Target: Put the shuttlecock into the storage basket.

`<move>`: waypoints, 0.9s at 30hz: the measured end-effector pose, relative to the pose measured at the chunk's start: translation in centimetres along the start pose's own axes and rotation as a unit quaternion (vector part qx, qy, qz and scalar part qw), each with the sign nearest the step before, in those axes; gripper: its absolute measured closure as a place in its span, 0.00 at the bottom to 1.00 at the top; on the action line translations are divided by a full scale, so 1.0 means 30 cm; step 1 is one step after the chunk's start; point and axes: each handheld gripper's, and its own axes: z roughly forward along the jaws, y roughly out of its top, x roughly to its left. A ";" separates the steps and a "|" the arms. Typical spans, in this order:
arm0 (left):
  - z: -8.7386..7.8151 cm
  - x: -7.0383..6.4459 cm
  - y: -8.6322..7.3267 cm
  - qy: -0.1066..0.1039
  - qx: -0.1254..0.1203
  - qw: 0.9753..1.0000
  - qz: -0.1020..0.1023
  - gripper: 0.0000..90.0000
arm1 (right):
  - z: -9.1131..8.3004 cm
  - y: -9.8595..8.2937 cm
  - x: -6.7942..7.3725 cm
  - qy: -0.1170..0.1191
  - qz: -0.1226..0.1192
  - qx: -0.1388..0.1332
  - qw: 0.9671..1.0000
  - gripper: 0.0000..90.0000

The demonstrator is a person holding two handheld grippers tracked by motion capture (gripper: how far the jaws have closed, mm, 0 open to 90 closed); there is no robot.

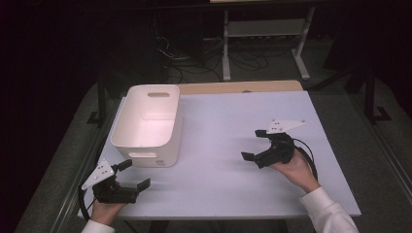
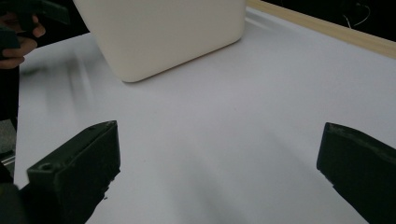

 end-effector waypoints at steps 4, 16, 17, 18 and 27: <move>0.002 0.000 0.000 -0.001 -0.002 1.000 0.000 0.00 | -0.016 -0.017 0.004 -0.005 0.001 0.001 1.000 0.00; 0.003 -0.002 0.000 -0.003 -0.003 1.000 0.001 0.00 | -0.079 -0.075 0.000 -0.023 0.005 0.004 1.000 0.00; 0.003 -0.002 0.000 -0.004 -0.002 1.000 0.002 0.00 | -0.084 -0.082 0.001 -0.022 0.009 0.001 1.000 0.00; 0.003 -0.003 0.000 -0.005 -0.002 1.000 0.002 0.00 | -0.089 -0.089 0.000 -0.023 0.011 0.001 1.000 0.00; 0.003 -0.003 0.000 -0.005 -0.002 1.000 0.003 0.00 | -0.134 -0.138 0.003 -0.035 0.008 -0.005 0.999 0.00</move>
